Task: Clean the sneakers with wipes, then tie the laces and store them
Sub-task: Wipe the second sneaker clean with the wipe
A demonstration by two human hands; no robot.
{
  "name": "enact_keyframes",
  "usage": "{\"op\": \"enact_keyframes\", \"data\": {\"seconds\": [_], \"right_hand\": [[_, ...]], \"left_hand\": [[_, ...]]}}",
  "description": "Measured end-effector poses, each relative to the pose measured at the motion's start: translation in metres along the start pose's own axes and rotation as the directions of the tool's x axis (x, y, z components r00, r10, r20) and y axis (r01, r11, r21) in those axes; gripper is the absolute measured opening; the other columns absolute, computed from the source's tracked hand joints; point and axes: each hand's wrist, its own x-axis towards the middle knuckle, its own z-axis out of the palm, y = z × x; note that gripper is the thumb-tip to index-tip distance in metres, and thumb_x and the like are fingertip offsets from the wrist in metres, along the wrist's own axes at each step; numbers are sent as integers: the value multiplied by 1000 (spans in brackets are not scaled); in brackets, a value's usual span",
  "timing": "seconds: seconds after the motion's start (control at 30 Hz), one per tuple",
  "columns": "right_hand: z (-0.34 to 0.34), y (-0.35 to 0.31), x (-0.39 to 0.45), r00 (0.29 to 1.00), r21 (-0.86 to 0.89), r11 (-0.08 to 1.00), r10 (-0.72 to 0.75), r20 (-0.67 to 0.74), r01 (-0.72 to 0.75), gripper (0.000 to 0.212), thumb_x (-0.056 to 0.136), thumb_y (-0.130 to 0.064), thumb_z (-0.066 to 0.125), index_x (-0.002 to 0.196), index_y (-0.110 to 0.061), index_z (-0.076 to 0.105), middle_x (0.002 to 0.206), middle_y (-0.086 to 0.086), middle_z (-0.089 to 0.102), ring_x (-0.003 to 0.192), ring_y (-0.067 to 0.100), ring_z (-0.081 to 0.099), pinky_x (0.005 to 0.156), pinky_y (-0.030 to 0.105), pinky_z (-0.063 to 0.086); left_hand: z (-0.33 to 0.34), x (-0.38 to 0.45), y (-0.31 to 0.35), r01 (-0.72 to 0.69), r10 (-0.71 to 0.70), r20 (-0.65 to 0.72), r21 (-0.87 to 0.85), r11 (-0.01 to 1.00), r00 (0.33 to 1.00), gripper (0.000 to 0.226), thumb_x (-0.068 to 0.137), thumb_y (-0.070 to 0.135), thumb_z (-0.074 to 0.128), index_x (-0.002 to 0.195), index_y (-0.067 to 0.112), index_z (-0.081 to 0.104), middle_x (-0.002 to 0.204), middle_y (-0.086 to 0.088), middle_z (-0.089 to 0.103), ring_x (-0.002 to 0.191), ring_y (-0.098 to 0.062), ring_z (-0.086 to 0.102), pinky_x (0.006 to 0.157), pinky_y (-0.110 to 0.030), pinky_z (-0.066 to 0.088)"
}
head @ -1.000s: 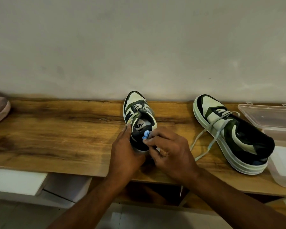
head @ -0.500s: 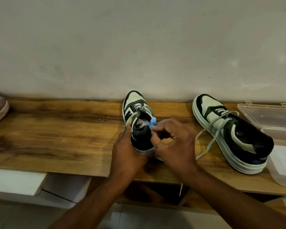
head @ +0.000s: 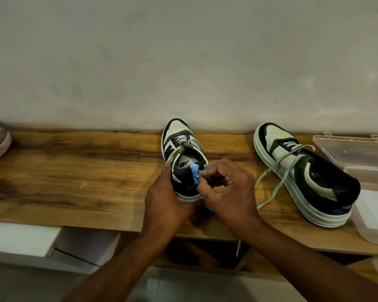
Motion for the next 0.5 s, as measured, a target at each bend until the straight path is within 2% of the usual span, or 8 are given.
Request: {"op": "enact_keyframes", "data": {"seconds": [0.13,0.27,0.43,0.5], "right_hand": [[-1,10,-5,981,-12,983,181,-75,-183,17,72,-2,79,78,-15,70,80,-6,69,72,13,66,63,36,57],[-4,25,-9,914,-72,913,404,32,-401,19,69,-6,84,70,-18,70,71,-9,69,66,7,66,64,35,59],[-7,32,-5,853,-27,859,512,97,-512,20,74,-4,83,82,-21,75,81,-8,75,72,8,71,69,38,63],[-7,31,-5,841,16,845,529,119,-534,24,77,-1,80,90,-21,78,86,-8,77,76,10,74,71,41,64]], "left_hand": [[-2,0,-1,-2,2,7,24,1000,1000,92,54,47,99,135,41,55,117,20,71,108,6,65,90,-30,60],[-2,2,-3,-2,2,1,41,999,1000,97,50,47,101,135,41,55,118,20,71,109,6,65,92,-30,59],[-5,3,-6,-15,14,34,38,999,999,102,48,50,101,138,41,54,121,21,70,112,5,65,94,-31,59],[-5,4,-6,-8,7,36,38,999,999,96,52,49,100,136,42,54,118,24,68,112,7,64,93,-24,57]]}}
